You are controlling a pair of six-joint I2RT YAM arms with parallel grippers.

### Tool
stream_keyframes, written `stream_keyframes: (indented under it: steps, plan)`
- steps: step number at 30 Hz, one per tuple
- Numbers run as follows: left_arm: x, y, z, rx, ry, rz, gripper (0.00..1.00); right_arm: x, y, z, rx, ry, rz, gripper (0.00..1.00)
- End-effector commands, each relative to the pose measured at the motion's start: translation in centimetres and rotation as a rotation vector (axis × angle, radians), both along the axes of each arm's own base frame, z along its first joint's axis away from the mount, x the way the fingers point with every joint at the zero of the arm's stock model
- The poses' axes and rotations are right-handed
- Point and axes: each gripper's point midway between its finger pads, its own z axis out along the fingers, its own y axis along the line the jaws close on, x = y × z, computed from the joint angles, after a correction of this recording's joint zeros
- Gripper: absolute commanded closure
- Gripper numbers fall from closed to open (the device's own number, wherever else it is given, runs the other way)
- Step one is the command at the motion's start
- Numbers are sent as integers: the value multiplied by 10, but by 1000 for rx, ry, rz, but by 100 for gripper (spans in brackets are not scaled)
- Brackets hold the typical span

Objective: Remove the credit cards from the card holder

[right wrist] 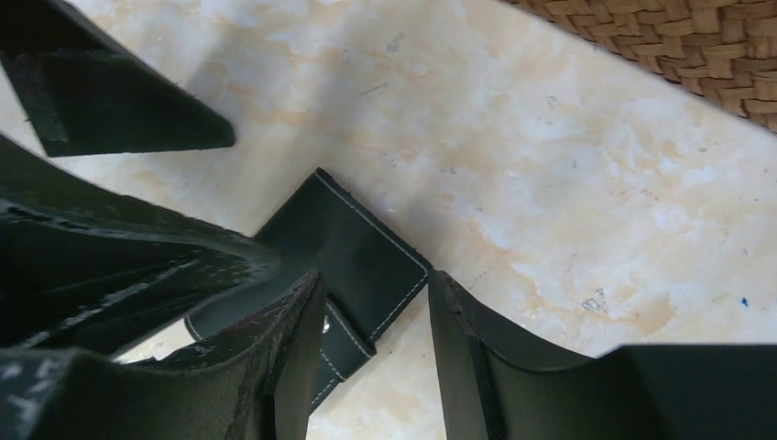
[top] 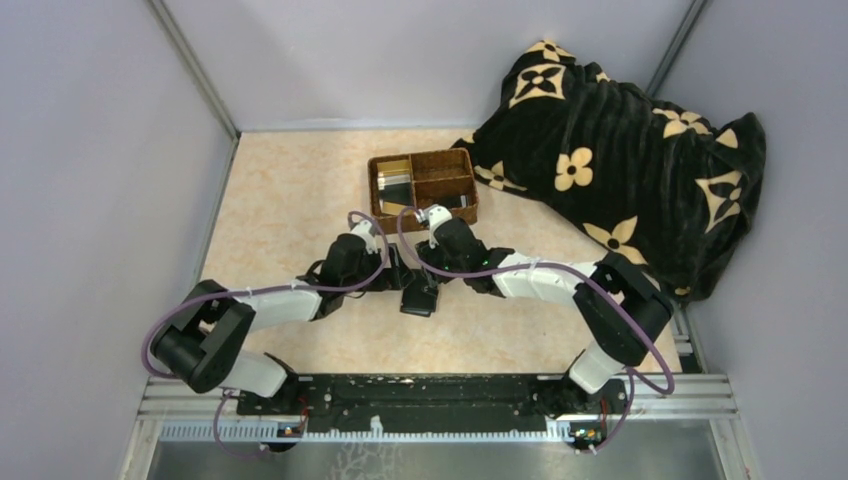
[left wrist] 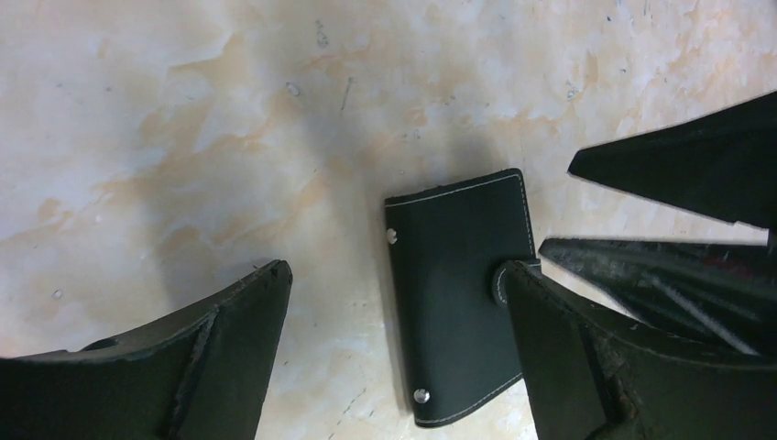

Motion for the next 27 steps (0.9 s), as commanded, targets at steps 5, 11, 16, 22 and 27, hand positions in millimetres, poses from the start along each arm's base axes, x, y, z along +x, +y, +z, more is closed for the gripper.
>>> stream_keyframes:
  steps: [5,11,16,22,27]
  plan:
    - [-9,12,-38,150,101,49,7,-16,6,13,5,-52,42,53]
    - [-5,26,-50,258,123,96,8,-29,1,8,4,-37,57,52]
    - [-10,26,-64,285,186,95,9,-34,7,8,9,-42,78,52]
    - [-18,48,-79,409,236,119,10,-32,16,7,15,-49,98,52]
    - [-25,60,-90,489,276,121,10,-30,23,-2,1,-37,115,51]
